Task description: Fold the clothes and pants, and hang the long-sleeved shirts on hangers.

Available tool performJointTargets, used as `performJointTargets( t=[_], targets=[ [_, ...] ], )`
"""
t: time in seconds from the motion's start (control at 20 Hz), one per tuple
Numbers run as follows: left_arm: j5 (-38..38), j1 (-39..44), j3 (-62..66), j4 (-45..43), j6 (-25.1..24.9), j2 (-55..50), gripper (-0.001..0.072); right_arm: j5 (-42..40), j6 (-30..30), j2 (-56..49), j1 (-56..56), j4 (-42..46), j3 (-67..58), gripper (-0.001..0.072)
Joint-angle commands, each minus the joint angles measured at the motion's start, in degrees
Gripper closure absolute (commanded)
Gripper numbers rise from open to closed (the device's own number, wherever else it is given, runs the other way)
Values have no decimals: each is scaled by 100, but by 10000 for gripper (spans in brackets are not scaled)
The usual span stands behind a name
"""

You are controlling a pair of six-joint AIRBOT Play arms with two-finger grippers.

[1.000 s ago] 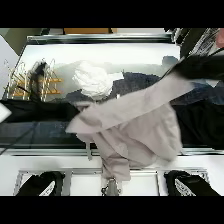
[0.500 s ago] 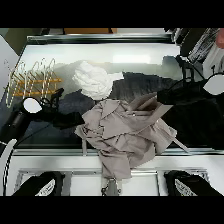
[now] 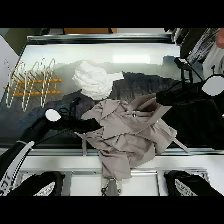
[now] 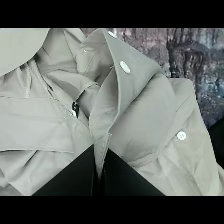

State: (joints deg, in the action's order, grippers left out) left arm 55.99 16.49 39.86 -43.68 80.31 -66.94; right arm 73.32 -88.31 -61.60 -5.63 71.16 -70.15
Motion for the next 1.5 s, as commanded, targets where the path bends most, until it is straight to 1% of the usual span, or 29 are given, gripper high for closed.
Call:
performJointTargets(
  t=[0.0,0.2,0.55,0.7,0.75,0.85,0.9,0.95,1.05,1.2,1.25,1.35,1.45],
  targets=[
    [-321,378,310,120,-109,-789,137,7,-7,-4,-4,-24,2,698],
    [-286,382,780,168,-107,-1493,137,17,-4,-4,-4,-22,2,698],
    [-501,883,1580,175,-79,-2103,137,17,-4,-4,-4,-22,2,698],
    [-407,1078,1915,173,-13,-2339,138,17,-4,-4,-4,-22,2,698],
    [-396,1121,1991,170,-4,-2374,278,17,-4,-4,-4,-22,2,698],
    [-387,1150,2081,168,7,-2387,689,17,-4,-4,-4,-20,2,698],
    [-313,1126,2157,162,9,-2385,694,17,-2,-2,-4,-13,0,698],
    [-74,1001,2308,166,9,-2332,694,17,-2,4,11,61,-33,698],
    [345,586,2844,175,9,-1910,694,225,-2,2,57,352,-474,698],
    [684,-70,4347,192,17,-887,695,407,-20,2,55,562,-2048,698],
    [688,-190,4918,179,17,-575,695,402,-120,4,50,514,-2719,699],
    [634,-282,6078,162,9,15,694,326,-197,13,48,105,-3926,698],
    [503,-275,6922,160,0,466,694,33,-197,98,48,-409,-4798,698]
  ],
)
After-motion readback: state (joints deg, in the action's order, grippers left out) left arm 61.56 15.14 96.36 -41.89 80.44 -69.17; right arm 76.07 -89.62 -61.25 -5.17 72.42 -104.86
